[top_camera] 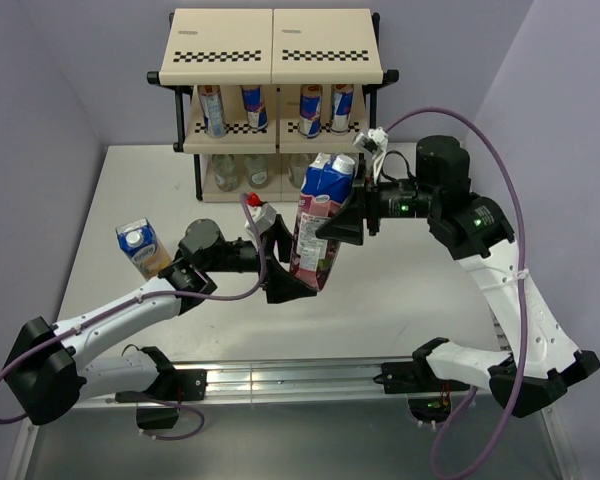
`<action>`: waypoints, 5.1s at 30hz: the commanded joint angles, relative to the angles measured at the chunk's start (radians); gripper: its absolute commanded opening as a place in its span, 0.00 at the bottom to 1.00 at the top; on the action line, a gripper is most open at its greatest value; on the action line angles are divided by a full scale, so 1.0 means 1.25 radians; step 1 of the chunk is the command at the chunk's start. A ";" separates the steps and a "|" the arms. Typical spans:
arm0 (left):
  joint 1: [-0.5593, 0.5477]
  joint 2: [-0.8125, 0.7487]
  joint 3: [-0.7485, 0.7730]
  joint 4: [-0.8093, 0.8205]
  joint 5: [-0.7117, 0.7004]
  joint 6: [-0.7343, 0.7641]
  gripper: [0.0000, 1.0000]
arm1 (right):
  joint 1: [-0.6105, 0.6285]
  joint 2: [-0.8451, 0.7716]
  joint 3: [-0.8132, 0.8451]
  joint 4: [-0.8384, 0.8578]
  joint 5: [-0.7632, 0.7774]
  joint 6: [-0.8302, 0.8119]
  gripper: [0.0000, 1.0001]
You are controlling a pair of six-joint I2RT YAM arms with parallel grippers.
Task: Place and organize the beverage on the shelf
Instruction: Pick up the drink from the center of the board, then place the drink on the shelf.
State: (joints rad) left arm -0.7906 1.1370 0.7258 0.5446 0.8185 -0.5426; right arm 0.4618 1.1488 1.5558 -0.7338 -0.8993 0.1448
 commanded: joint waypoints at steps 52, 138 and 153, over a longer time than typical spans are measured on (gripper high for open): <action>0.008 -0.087 0.169 -0.284 -0.421 0.022 0.99 | 0.210 -0.222 -0.351 0.932 0.552 0.044 0.00; 0.084 -0.325 0.159 -0.868 -1.084 0.120 0.99 | -0.070 0.676 0.650 0.869 0.816 -0.262 0.26; 0.086 -0.323 0.156 -0.870 -1.073 0.131 1.00 | -0.086 0.693 0.623 0.869 0.791 -0.259 0.60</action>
State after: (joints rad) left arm -0.6884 0.7368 0.9188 -0.5659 -0.5354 -0.4030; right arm 0.3607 2.0518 2.3421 0.2745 0.1074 -0.1768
